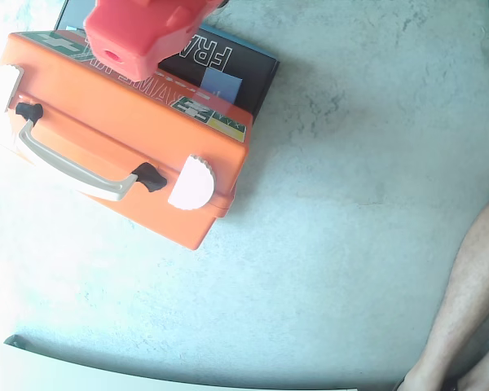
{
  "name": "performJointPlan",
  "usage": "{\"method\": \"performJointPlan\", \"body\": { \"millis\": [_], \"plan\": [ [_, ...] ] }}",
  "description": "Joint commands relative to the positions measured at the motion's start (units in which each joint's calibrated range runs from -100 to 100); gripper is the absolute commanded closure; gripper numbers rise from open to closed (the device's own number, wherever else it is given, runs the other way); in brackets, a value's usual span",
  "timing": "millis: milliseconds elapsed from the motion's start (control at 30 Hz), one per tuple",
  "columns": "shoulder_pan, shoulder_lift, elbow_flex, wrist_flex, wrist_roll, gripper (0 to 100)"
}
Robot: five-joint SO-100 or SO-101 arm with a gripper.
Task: Grab the white handle of the orange box
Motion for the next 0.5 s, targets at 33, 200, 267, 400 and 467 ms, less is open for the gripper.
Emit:
{"method": "performJointPlan", "body": {
  "millis": [33, 200, 267, 400, 467],
  "plan": [
    [-2.9, 0.4, 2.5, 6.1, -0.3, 99],
    [-3.0, 0.4, 2.3, 7.4, -0.3, 98],
    [-2.8, 0.4, 1.8, 7.6, -0.3, 98],
    [-2.6, 1.1, -1.2, 7.8, 0.0, 92],
    [-2.0, 3.4, -3.4, 8.1, -0.2, 86]
  ]
}}
